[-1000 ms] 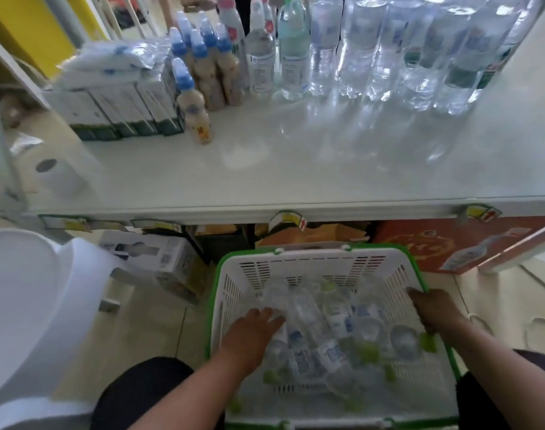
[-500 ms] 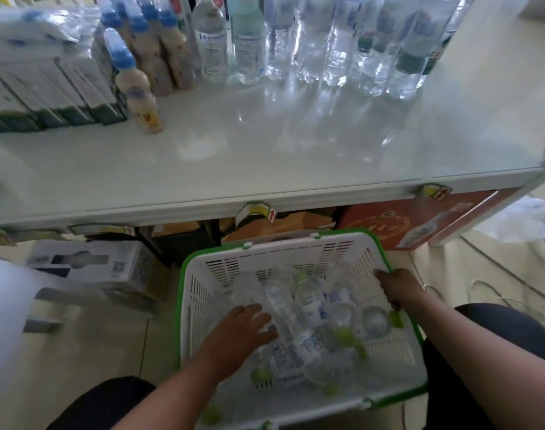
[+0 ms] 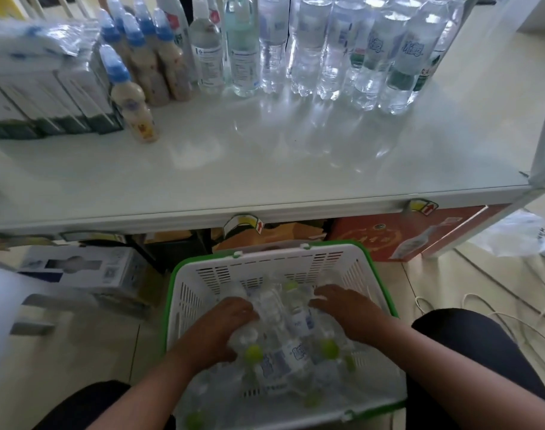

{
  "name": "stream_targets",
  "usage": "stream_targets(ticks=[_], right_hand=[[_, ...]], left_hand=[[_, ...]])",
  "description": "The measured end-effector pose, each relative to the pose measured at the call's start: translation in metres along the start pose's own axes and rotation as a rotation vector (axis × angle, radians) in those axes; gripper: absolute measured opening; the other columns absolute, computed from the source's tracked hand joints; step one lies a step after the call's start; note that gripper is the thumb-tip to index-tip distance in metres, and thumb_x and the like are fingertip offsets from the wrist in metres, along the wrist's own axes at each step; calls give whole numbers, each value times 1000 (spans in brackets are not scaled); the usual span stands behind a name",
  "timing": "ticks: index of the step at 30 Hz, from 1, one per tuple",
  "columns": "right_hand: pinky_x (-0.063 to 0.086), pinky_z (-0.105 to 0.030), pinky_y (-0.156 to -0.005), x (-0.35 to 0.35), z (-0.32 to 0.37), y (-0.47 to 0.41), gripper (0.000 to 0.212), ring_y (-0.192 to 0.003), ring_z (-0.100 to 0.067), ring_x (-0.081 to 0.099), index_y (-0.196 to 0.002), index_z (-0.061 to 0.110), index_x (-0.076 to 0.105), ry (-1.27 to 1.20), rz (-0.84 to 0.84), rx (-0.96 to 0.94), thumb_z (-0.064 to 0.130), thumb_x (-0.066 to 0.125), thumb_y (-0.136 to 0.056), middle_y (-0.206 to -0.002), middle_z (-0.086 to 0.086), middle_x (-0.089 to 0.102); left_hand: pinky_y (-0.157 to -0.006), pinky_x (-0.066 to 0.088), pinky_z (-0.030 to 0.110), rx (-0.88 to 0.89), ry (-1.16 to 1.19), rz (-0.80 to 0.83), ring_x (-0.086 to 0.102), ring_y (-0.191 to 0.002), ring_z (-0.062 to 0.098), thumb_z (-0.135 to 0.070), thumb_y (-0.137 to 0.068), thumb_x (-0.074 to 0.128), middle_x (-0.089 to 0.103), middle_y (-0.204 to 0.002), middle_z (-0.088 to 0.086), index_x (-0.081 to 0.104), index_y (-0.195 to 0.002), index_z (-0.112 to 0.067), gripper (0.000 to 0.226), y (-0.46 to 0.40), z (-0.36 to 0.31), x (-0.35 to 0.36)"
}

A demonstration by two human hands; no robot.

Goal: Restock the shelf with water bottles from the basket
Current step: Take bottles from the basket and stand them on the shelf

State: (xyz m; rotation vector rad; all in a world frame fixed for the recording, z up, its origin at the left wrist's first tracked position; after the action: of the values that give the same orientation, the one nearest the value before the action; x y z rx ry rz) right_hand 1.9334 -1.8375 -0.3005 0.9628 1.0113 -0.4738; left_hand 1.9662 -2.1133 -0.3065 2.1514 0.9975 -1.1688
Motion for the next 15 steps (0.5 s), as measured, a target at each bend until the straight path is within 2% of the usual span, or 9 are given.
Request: stream_targets(ticks=[2,4,7,10,12,15], right_hand=[[32,-36,-109,1,-8,-1,65,-145,-18,19,-144,32,35,20,58,-61,4,50,-87,-157,3,23],[32,-35,-111,1,-12,-5,65,-145,-18,19,-144,30,35,21,67,-100,5,50,-87,-156,2,25],[26,-35,-115,0,-8,-8,69,-146,-16,15,-147,26,32,23,111,-128,-3,50,-86,-158,1,22],[21,-30,-115,-9,-6,-7,66,-146,-15,17,-148,26,31,47,104,-154,-4,45,-90,-158,1,22],[22,-30,-114,-13,-6,-8,68,-144,-18,22,-147,25,32,83,141,-199,-4,48,-88,-156,-1,26],[29,-36,-112,-20,-8,-12,75,-142,-22,26,-146,25,34,120,220,-226,-1,58,-81,-154,-4,29]], left_hand=[[-102,37,18,-214,292,-157,40,-118,-8,-26,-48,80,46,-126,-29,52,-120,-50,81,3,7,-12],[-88,45,11,-420,567,-325,47,-110,-17,-23,-47,81,49,-121,-36,52,-110,-64,81,4,8,-21],[-70,45,2,-597,762,-471,52,-96,-23,-7,-52,86,59,-110,-24,58,-105,-51,74,3,1,-20],[-68,43,-2,-668,790,-515,50,-91,-29,9,-60,82,54,-112,-22,55,-107,-37,71,2,-5,-18],[-67,43,-3,-695,786,-520,54,-92,-22,8,-60,83,55,-110,-21,55,-111,-31,70,3,-6,-21],[-62,46,0,-739,793,-548,58,-98,7,4,-58,86,61,-110,-10,58,-116,-24,70,5,-5,-25]])
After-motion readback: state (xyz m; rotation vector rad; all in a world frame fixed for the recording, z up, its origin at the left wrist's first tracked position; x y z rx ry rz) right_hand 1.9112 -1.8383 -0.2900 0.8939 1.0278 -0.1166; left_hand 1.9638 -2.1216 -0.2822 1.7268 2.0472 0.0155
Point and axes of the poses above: each hand's wrist, its own y-axis away from the middle knuckle, its own x-axis out of the palm, z = x × y, the point moved 4 cm from there along -y, towards the middle knuckle
